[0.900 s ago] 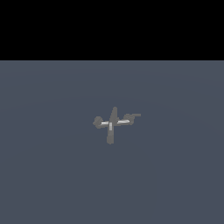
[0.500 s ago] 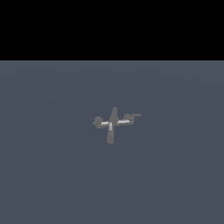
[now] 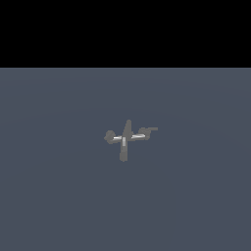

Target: Turn on the faucet by rotating a designated handle.

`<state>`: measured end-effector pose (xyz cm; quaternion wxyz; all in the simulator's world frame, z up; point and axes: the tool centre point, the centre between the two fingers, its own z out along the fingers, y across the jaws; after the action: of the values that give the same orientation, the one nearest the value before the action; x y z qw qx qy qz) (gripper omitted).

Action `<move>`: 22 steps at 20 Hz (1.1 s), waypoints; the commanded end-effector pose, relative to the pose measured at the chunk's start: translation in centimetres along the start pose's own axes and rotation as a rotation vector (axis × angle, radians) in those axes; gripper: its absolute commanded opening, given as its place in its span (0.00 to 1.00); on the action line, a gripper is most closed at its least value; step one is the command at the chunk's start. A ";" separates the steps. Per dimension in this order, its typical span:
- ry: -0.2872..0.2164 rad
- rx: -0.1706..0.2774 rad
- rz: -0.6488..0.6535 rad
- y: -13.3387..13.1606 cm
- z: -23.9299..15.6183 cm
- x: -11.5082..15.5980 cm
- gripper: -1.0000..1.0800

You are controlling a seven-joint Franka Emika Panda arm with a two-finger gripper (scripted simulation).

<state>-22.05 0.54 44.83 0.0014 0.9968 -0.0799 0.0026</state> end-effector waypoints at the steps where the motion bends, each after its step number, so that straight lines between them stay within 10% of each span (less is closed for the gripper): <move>1: -0.001 0.001 0.049 -0.6 1.5 1.1 0.00; 22: -0.004 0.004 0.523 -3.2 16.4 13.5 0.00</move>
<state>-9.00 1.60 29.54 -0.0013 0.9477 -0.3191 0.0006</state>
